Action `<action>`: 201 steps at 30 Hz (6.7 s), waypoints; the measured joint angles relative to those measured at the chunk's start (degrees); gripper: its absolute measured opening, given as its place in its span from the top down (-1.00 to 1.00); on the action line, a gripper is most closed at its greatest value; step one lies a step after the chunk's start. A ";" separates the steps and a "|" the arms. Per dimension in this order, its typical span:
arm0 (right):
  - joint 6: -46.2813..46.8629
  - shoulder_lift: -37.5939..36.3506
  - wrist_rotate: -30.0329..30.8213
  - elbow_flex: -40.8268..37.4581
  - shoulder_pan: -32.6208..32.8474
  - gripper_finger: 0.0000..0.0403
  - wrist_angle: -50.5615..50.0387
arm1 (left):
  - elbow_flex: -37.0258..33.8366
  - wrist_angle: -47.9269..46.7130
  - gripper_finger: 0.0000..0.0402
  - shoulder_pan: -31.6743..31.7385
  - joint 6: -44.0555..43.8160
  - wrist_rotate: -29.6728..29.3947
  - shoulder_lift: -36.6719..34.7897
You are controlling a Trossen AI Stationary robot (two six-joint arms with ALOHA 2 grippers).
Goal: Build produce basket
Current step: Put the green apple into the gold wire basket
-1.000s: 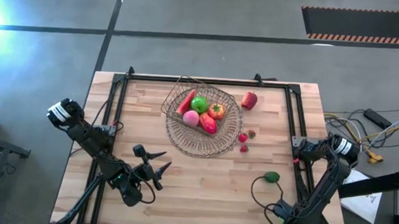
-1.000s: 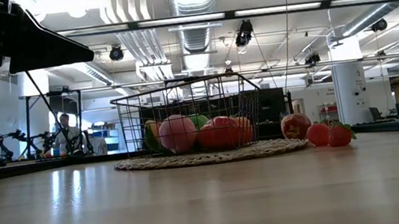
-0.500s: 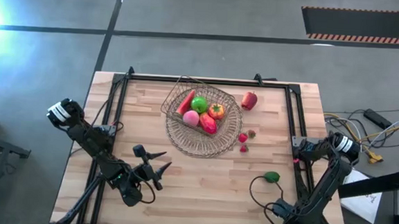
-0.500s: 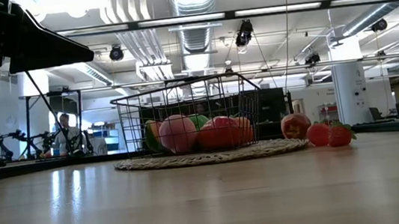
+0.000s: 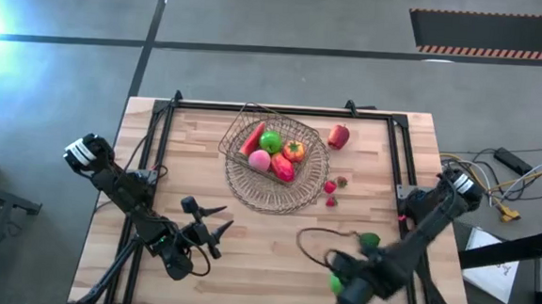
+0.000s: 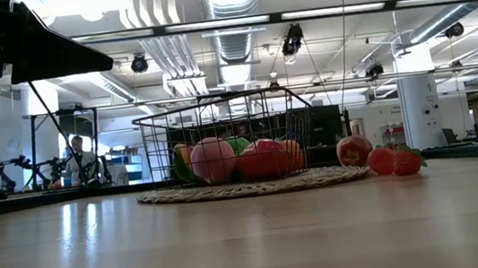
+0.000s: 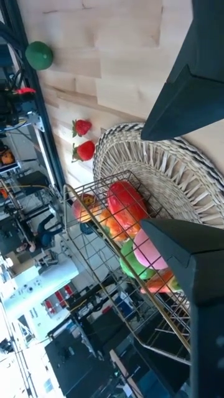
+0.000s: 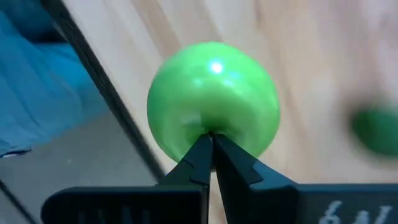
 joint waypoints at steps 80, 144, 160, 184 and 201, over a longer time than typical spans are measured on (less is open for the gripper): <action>-87.54 20.85 -0.17 28.75 -62.52 0.96 7.84 | -0.07 9.39 0.01 0.68 0.03 2.93 0.00; -65.67 -7.19 -4.28 -16.84 -65.86 -0.43 42.09 | -0.15 10.20 0.01 3.19 0.12 8.38 0.00; -65.48 1.56 -4.28 -16.75 -65.81 -0.90 42.38 | -0.21 10.22 0.01 3.41 0.04 8.50 0.00; -74.21 1.24 4.99 -16.97 -63.39 -0.69 45.31 | -0.42 10.35 0.01 3.43 -0.01 8.79 0.00; -73.03 -8.59 4.82 -39.22 -61.20 -0.63 83.63 | -0.27 10.46 0.01 3.67 0.24 8.94 0.00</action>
